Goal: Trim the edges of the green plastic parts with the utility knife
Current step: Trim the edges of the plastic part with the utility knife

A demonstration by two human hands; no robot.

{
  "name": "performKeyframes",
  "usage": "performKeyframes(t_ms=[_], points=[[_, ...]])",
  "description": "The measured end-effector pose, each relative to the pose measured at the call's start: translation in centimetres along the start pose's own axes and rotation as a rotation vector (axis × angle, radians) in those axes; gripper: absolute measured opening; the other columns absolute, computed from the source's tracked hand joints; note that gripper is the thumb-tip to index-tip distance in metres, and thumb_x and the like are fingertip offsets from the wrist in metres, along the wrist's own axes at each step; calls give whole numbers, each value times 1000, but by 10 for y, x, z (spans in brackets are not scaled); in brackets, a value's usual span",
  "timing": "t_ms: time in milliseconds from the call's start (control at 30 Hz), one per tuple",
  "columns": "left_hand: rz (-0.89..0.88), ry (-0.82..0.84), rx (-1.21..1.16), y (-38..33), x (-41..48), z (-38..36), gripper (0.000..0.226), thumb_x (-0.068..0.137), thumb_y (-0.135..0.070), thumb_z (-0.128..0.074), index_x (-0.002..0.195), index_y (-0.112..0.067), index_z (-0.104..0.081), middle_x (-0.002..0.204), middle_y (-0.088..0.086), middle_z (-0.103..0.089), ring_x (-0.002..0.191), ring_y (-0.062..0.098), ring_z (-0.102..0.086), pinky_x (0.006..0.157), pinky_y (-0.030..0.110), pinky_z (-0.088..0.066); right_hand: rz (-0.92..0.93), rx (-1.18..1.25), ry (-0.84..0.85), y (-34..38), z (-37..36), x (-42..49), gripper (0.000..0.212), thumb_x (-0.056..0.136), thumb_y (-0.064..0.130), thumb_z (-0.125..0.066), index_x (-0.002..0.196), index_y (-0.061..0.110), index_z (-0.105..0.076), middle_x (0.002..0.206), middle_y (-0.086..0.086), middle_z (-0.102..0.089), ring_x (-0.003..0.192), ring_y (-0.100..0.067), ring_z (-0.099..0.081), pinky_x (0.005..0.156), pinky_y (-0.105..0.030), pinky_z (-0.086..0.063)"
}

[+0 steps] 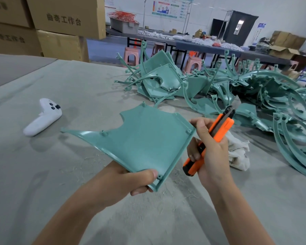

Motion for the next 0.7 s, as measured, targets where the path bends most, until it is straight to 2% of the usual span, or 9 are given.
performKeyframes(t_ms=[67, 133, 167, 233, 333, 400, 500, 567, 700], points=[[54, 1, 136, 4, -1, 1, 33, 69, -45, -55, 45, -24, -45, 43, -7, -42, 44, 6, -41, 54, 17, -37, -41, -44, 8, -4, 2, 0, 10, 86, 28, -68, 82, 23, -74, 70, -10, -53, 34, -10, -30, 37, -19, -30], [92, -57, 201, 4, 0, 2, 28, 64, -48, -60, 50, -24, -58, 49, -8, -56, 48, 4, -52, 57, 15, -42, -57, -73, -4, -7, 6, 2, 6, 85, 21, -72, 87, 16, -75, 67, -10, -48, 35, -11, -31, 37, -19, -30], [108, -132, 172, 5, 2, 5, 15, 62, -46, -66, 62, -31, -66, 58, -10, -64, 53, 1, -57, 56, 15, -45, -53, -68, -13, -7, 7, 3, 6, 85, 18, -73, 89, 13, -74, 65, -9, -47, 35, -11, -31, 37, -19, -30], [114, -297, 51, 8, 4, 12, 18, 65, -38, -73, 83, -41, -70, 77, -10, -72, 59, 0, -62, 51, 16, -47, -41, -46, -9, -8, 10, 5, 7, 84, 15, -71, 90, 13, -74, 60, -7, -45, 34, -11, -31, 37, -20, -30], [83, -420, -220, 9, 8, 19, 24, 74, -27, -78, 96, -20, -71, 88, 5, -75, 70, 21, -72, 49, 24, -52, -18, -164, 22, -6, 12, 4, 9, 85, 13, -72, 86, 21, -75, 48, 1, -48, 33, -13, -31, 38, -22, -30], [51, -414, -266, 6, 7, 20, 28, 76, -24, -68, 99, -10, -67, 86, 11, -75, 67, 32, -72, 47, 27, -53, 13, -267, 35, -3, 9, 3, 11, 86, 13, -74, 87, 24, -75, 54, 6, -62, 34, -13, -35, 37, -22, -32], [24, -383, -150, 5, 6, 21, 16, 83, -12, -71, 95, -4, -66, 77, 11, -73, 57, 31, -69, 43, 25, -48, 55, -343, 23, 1, 5, 2, 23, 83, 14, -79, 90, 36, -76, 86, 6, -75, 39, -3, -46, 41, -17, -37], [19, -367, -73, 4, 5, 21, 4, 89, -4, -65, 93, -5, -65, 74, 9, -73, 55, 28, -68, 43, 23, -46, 83, -368, 5, 4, 7, 4, 29, 82, 8, -78, 85, 36, -77, 83, 6, -73, 43, -2, -51, 44, -13, -38], [25, -351, -6, 4, 6, 22, 8, 89, -1, -62, 90, -8, -65, 70, 6, -72, 54, 26, -68, 41, 22, -44, 95, -436, 17, 7, 11, 5, 27, 82, 6, -77, 72, 31, -75, 64, 9, -67, 46, -2, -54, 47, -9, -39]])
Point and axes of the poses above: each hand's wrist, its own x-axis towards the middle knuckle, its own z-axis out of the back of the hand, y = z × x, the point moved 5 cm from there along x, towards the middle knuckle
